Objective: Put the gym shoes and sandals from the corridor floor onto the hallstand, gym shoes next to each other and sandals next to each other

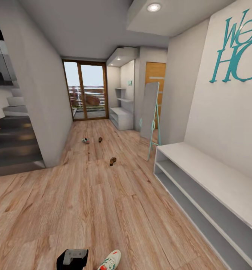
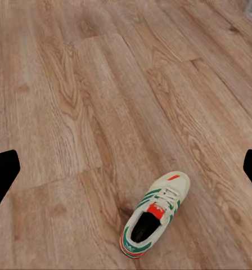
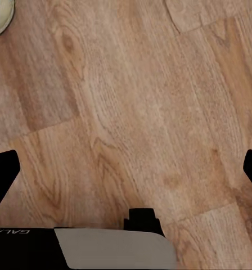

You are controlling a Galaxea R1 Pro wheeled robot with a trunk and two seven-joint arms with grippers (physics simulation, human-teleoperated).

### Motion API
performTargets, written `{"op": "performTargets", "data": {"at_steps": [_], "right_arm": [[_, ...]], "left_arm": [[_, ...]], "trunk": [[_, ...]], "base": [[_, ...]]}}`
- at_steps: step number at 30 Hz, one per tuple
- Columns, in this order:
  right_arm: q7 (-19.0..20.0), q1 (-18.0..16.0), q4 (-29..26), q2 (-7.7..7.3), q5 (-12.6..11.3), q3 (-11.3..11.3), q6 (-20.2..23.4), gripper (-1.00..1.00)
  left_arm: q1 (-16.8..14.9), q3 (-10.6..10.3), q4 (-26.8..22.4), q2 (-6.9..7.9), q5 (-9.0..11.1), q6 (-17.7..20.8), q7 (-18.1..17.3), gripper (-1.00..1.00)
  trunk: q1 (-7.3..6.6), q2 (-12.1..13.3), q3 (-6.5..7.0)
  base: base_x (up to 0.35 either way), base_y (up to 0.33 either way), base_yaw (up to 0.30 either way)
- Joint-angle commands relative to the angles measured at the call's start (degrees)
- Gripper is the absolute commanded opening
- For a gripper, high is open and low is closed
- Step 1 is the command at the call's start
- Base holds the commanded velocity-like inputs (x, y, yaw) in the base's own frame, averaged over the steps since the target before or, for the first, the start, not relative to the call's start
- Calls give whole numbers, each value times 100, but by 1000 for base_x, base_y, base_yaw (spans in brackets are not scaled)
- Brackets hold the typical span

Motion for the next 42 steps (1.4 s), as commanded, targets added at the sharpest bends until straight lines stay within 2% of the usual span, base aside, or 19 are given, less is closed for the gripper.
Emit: {"op": "performTargets", "data": {"at_steps": [1, 4, 7, 10, 14, 33, 42], "right_arm": [[2, 0, -277, 0, -8, -32, 21, 100], [-3, 0, -616, 0, -9, -82, 98, 100], [6, 0, -1381, -4, -16, -231, 639, 100], [23, 0, -1792, -1, -14, -356, 1080, 100], [19, 0, -1987, 0, -11, -416, 1310, 100], [19, 0, -2011, -9, -19, -431, 1345, 100], [15, 0, -2013, -9, -19, -431, 1342, 100]], "left_arm": [[-168, -2, 6, 3, -103, -37, -5, 100], [-259, -6, 10, 0, -278, -53, -10, 100], [-330, -24, 19, -11, -671, -67, -13, 100], [-347, -35, 22, -17, -816, -73, -14, 100], [-354, -33, 25, -16, -879, -73, -15, 100], [-355, -40, 26, -25, -883, -73, -19, 100], [-355, -40, 23, -23, -889, -77, -16, 100]], "trunk": [[0, -3, -6], [0, -3, -6], [0, -3, -6], [0, -3, -6], [0, -3, -6], [0, -3, -6], [0, -3, -6]], "base": [[3, 2, 0], [2, 1, 0], [0, 0, 0], [0, 0, 0], [0, 0, -50], [-22, 22, -279], [-165, 143, -57]]}}
